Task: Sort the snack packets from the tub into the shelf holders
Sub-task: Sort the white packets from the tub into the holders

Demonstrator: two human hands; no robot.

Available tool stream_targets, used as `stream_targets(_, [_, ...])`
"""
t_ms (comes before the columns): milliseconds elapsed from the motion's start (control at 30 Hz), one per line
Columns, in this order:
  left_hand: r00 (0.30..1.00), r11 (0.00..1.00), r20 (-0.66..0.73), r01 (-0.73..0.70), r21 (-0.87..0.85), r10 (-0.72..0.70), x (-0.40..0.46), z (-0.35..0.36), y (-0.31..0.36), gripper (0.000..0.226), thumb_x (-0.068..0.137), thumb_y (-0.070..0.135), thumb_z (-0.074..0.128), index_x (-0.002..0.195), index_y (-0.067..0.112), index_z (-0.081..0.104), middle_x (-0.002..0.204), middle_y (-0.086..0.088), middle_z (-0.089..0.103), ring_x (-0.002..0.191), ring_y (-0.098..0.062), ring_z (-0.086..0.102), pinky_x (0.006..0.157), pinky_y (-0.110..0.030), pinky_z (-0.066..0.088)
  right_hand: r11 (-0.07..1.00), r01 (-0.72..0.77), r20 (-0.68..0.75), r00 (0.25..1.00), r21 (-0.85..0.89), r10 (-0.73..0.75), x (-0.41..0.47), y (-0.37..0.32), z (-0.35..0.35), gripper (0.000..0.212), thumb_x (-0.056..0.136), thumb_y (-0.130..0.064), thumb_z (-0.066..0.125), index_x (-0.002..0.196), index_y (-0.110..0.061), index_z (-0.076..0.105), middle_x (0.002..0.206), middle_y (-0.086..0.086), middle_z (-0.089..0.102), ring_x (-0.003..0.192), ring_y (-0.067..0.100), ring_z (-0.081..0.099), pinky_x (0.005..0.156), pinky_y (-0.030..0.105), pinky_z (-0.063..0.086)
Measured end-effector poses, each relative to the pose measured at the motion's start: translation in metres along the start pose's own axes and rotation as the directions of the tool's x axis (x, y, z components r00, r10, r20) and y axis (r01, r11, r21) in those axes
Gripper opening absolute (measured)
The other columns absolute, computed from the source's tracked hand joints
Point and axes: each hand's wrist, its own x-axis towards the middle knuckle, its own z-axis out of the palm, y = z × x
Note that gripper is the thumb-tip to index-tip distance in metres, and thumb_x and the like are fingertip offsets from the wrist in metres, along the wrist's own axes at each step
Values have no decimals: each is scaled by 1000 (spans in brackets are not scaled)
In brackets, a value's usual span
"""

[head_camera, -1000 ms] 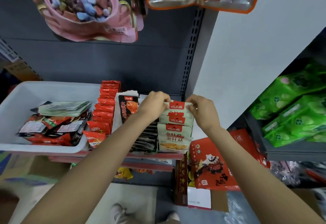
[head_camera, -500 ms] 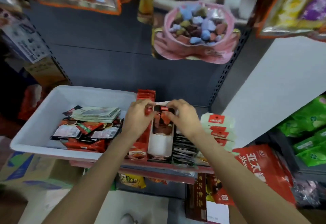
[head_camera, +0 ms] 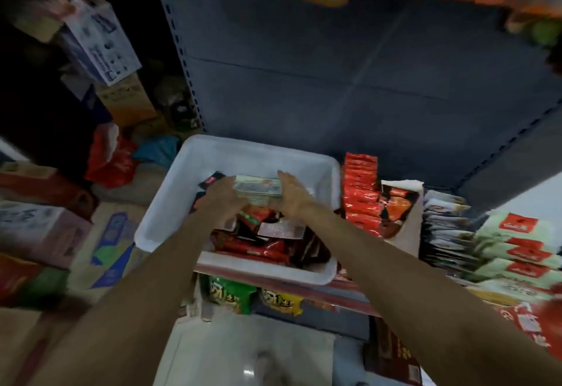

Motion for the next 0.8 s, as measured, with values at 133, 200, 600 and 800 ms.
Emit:
stream_targets(133, [996,998,82,-28,64,23,10,2,-25,61,79,32,68,133,11,48,130,-6,52,115,-24,52,94,-36,47,978,-72,34,996,-195,80,19,-6,22,63,89,-33,60,141,-9,34,143,13,41,129,28,41,107,36,35])
stream_targets(200, [999,999,21,-28,-28,28,9,4,-26,59,85,27,63,138,10,42,133,-6,47,121,-25,48,97,-37,43,923,-42,-82,997,-382,11,17,-9,28,35,90,-20,54,124,-12,53,123,12,57,111,29,54,93,35,46])
stream_targets(600, [996,777,-75,-7,-630,-52,-16,4,-4,50,95,15,49,142,17,30,134,-5,52,112,-19,54,84,-27,47,976,130,-302,951,173,-73,-43,6,-17,21,95,-9,48,102,-10,68,85,2,63,83,18,58,69,25,39])
stream_targets(800, [993,591,-69,-113,-798,96,-38,13,41,67,87,-5,58,138,25,27,94,4,60,83,-5,62,55,-17,54,834,140,-235,972,533,-13,-82,24,-47,14,91,-1,55,98,-1,67,91,14,70,82,16,62,74,29,48])
